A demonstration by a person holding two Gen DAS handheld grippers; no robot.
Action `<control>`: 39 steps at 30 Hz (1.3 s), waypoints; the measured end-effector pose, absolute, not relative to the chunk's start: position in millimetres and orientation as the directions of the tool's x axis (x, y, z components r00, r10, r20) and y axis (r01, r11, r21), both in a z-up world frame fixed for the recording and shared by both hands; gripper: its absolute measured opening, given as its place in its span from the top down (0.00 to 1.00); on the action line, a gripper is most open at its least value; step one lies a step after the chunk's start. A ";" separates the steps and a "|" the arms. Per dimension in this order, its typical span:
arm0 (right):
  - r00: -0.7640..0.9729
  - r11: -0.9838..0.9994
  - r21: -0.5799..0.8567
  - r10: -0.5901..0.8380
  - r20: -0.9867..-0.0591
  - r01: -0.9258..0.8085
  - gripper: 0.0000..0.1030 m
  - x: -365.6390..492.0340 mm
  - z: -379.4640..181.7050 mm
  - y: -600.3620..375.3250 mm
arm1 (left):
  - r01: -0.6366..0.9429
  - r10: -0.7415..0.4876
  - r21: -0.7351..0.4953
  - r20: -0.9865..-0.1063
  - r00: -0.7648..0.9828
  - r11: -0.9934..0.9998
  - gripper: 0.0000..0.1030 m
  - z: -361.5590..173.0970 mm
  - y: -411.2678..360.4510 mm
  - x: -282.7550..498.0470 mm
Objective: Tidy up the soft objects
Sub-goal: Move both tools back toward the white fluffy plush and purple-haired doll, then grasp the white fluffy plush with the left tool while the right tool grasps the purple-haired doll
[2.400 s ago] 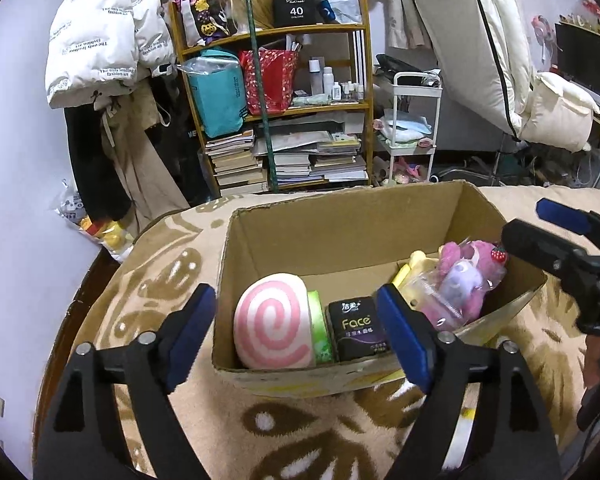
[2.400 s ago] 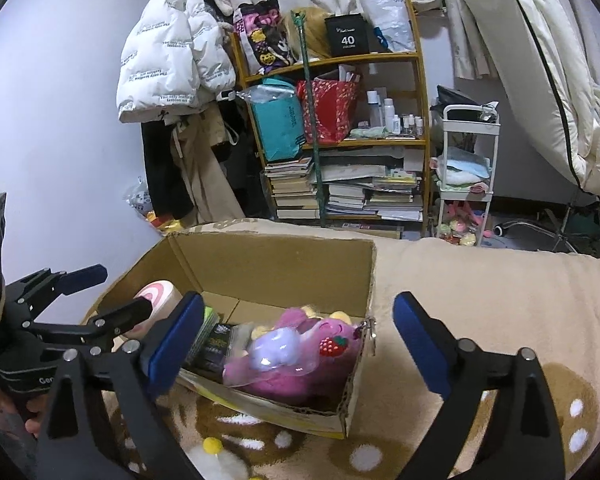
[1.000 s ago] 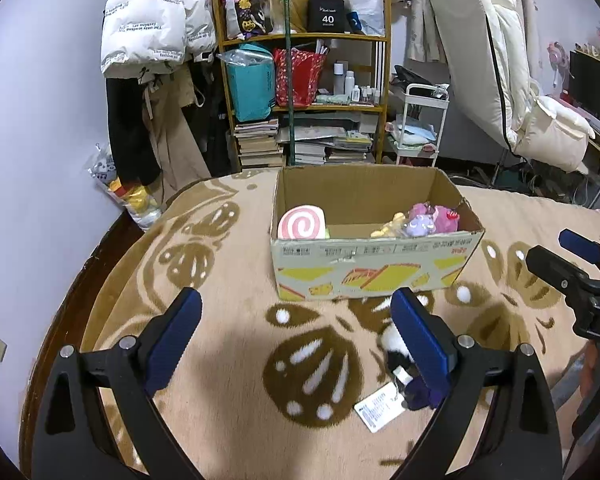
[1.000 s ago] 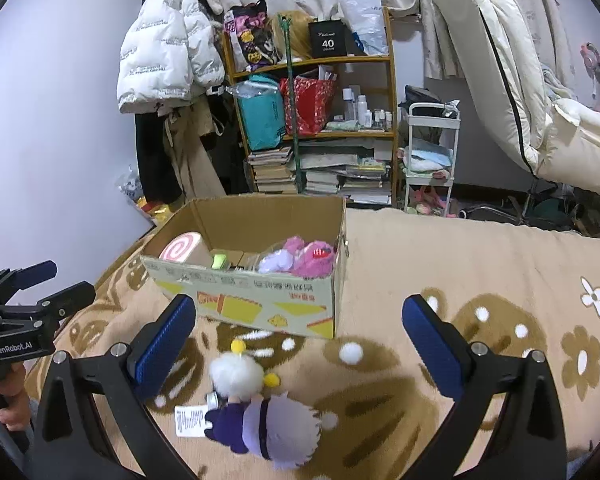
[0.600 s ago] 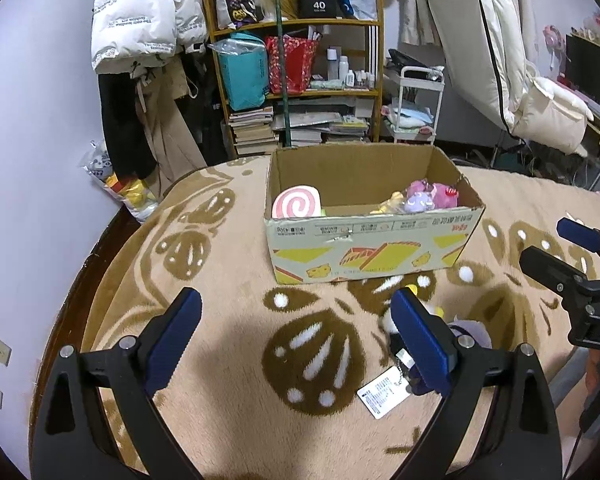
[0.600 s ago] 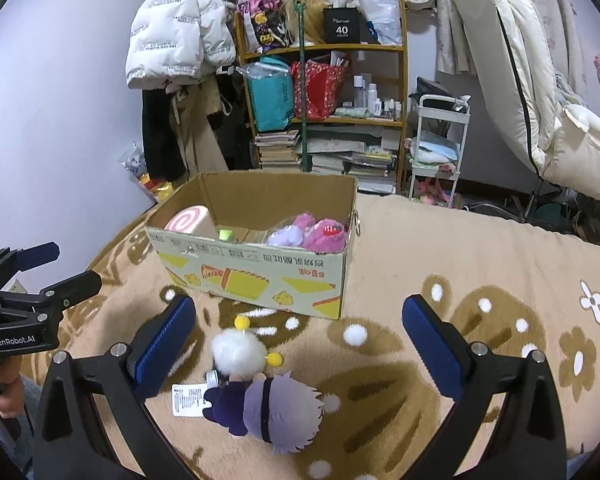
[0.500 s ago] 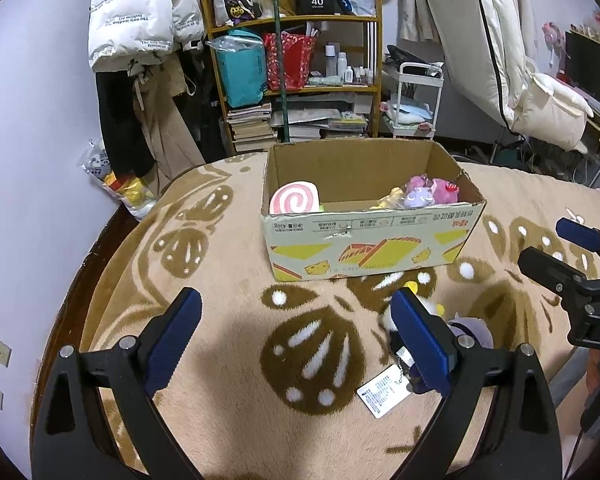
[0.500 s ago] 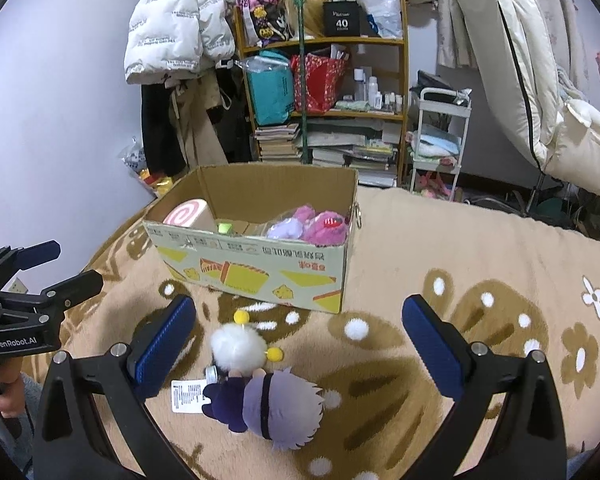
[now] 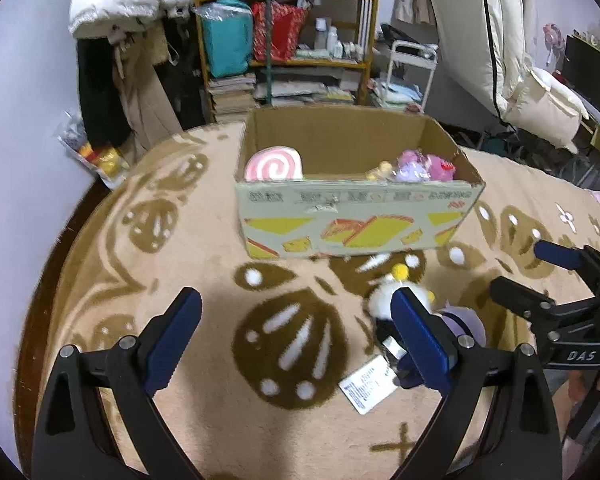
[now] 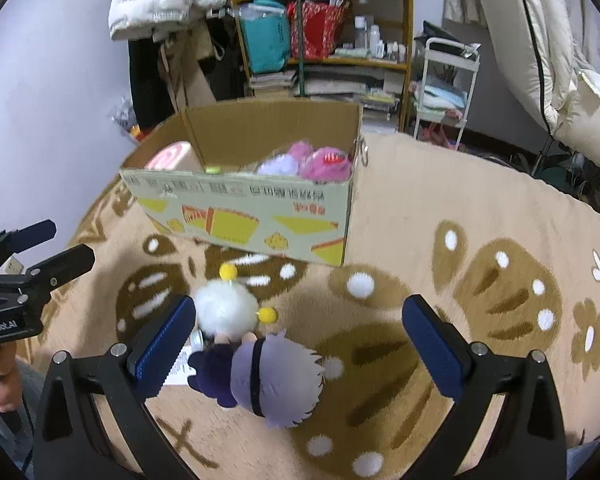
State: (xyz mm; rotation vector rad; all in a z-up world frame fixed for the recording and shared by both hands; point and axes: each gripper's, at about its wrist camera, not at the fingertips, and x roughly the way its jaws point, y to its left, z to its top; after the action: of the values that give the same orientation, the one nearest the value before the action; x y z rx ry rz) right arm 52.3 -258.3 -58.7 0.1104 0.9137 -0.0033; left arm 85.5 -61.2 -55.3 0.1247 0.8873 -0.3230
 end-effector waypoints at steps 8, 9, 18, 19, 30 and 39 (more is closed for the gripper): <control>0.533 0.996 0.079 0.046 -0.845 0.040 0.00 63.4 -78.1 -253.3 | 0.349 -0.236 -0.035 -0.801 0.550 0.936 0.08 -68.9 -71.1 94.9; 0.519 0.996 0.079 0.047 -0.853 0.040 0.00 64.9 -81.1 -253.3 | 0.357 -0.242 -0.038 -0.803 0.545 0.933 0.08 -70.7 -72.5 96.0; 0.448 0.995 0.090 0.064 -0.891 0.036 0.00 72.3 -97.0 -253.4 | 0.412 -0.292 -0.087 -0.834 0.468 0.907 0.08 -89.2 -88.1 111.6; 0.439 0.995 0.092 0.069 -0.896 0.031 0.00 72.9 -98.8 -252.5 | 0.418 -0.304 -0.101 -0.836 0.456 0.903 0.08 -91.4 -89.4 113.2; 0.305 0.984 0.166 0.140 -0.942 0.060 0.00 76.3 -128.0 -258.3 | 0.498 -0.406 -0.214 -0.858 0.316 0.840 0.08 -117.3 -112.4 124.3; 0.222 0.920 0.346 0.303 -0.927 0.184 0.00 72.6 -153.9 -280.4 | 0.486 -0.428 -0.274 -0.871 0.239 0.830 0.08 -143.4 -123.7 134.5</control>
State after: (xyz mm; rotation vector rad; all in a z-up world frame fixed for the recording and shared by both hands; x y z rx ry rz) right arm 72.6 -280.4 -153.9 0.4272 1.3565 0.0858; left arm 134.5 -123.7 -143.4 0.0575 1.1726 -0.6262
